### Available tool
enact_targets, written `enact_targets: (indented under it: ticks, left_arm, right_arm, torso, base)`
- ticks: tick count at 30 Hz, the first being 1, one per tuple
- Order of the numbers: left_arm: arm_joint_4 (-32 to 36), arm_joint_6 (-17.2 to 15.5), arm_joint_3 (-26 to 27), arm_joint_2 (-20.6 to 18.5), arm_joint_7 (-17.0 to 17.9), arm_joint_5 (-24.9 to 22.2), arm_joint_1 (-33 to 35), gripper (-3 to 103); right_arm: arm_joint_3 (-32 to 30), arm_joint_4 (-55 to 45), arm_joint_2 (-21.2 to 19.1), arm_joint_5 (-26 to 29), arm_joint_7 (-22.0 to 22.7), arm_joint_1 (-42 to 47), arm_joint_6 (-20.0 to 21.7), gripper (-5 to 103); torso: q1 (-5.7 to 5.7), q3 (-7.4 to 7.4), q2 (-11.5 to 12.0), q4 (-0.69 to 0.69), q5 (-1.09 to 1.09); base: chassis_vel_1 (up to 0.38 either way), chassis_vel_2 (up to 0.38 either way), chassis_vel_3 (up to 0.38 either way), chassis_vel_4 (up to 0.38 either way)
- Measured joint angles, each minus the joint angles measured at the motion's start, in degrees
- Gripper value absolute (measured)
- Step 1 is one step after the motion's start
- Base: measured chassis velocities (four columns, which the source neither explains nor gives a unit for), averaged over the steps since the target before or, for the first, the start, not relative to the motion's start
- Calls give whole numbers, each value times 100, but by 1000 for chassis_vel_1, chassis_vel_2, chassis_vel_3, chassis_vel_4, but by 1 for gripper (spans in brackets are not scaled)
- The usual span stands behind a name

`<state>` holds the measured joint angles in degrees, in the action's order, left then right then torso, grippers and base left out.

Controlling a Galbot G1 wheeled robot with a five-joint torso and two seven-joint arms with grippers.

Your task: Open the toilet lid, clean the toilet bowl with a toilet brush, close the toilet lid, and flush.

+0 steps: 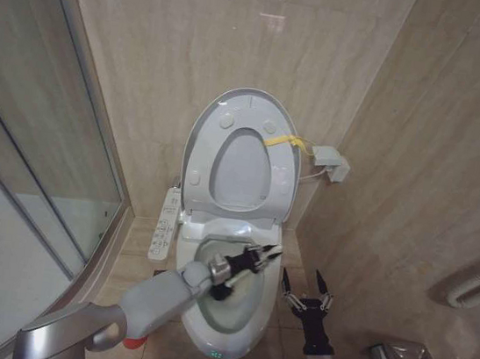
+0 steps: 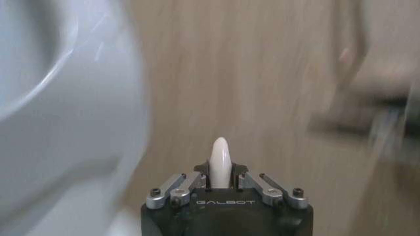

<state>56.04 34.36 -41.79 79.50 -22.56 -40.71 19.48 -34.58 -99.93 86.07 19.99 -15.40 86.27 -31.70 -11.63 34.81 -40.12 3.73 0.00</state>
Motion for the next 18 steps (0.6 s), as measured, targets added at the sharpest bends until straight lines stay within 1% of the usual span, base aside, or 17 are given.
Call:
enact_targets:
  ticks: [1, 3, 4, 5, 6, 8, 9, 10, 11, 12, 13, 14, 15, 16, 18]
  left_arm:
    - [111, 1, -48, -4, 4, -10, -11, 22]
    - [-4, 11, -83, -46, -5, 51, 27, 22]
    - [-266, 36, -85, -79, -12, 122, 69, 22]
    - [-483, 64, -78, -95, -25, 184, 91, 22]
    - [-708, 108, -12, -77, -39, 238, 109, 22]
    - [-694, 111, 28, -52, -34, 231, 109, 22]
    - [-575, 93, 56, -20, -16, 196, 109, 22]
    - [-264, 50, 68, 57, 20, 98, 80, 22]
    - [27, 25, 45, 131, 53, 1, 12, 22]
    - [27, 25, 45, 131, 53, 1, 12, 22]
    - [98, 27, 30, 137, 57, -13, -2, 22]
    - [79, 32, 4, 104, 51, -8, 15, 22]
    - [-167, 51, -9, -7, 25, 67, 95, 22]
    - [-167, 51, -9, -7, 25, 67, 95, 22]
    - [-678, 139, 33, -78, -48, 236, 137, 22]
  right_arm:
    - [-13, -4, 2, 1, 0, 6, 0, 100]
    - [-13, -10, 2, 1, 1, 8, 0, 100]
    - [-8, -15, -1, 1, 1, 9, 1, 100]
    - [-5, -19, -2, 2, 1, 12, 1, 100]
    - [10, -26, -1, 1, -2, 18, 1, 100]
    - [12, -26, -1, 0, -5, 22, 1, 100]
    - [10, -27, 0, 1, -6, 27, -1, 100]
    - [-4, -27, 7, 0, -9, 31, -3, 100]
    - [-28, -28, 21, -1, -10, 45, -7, 100]
    - [-28, -28, 21, -1, -10, 45, -7, 100]
    - [-34, -36, 25, -1, -10, 52, -9, 100]
    - [-46, -51, 26, 0, -10, 65, -13, 100]
    - [-41, -55, 22, 0, -10, 67, -13, 100]
    - [-41, -55, 22, 0, -10, 67, -13, 100]
    - [-23, -65, 14, 0, -16, 80, -18, 100]
  torso:
    - [2, -2, -1, 4, -1]
    - [2, -1, -1, 4, 2]
    - [1, 1, 0, 2, 1]
    - [1, 1, 0, -4, 2]
    - [0, 1, 1, -14, 5]
    - [1, 0, 0, -13, 4]
    - [1, 0, 0, -13, 4]
    - [0, 2, 1, -13, 4]
    - [0, 0, 0, 0, 1]
    - [0, 0, 0, 0, 1]
    - [1, -2, -1, 5, -2]
    - [2, -2, -2, 5, 0]
    - [1, 1, 0, 4, 2]
    - [1, 1, 0, 4, 2]
    - [0, 2, 1, -12, 3]
  base:
    - [-62, -11, -10, -12]
    - [-62, -26, -23, -25]
    - [0, 0, 0, 0]
    - [0, 0, 0, 0]
    - [0, 0, 0, 0]
    - [30, 9, 5, 10]
    - [59, 17, 32, 14]
    - [0, 0, 0, 0]
    - [0, 0, 0, 0]
    - [0, 0, 0, 0]
    - [0, 0, 0, 0]
    - [0, 0, 0, 0]
    - [-40, -68, -32, -2]
    - [-40, -68, -32, -2]
    - [-20, -34, -6, -1]
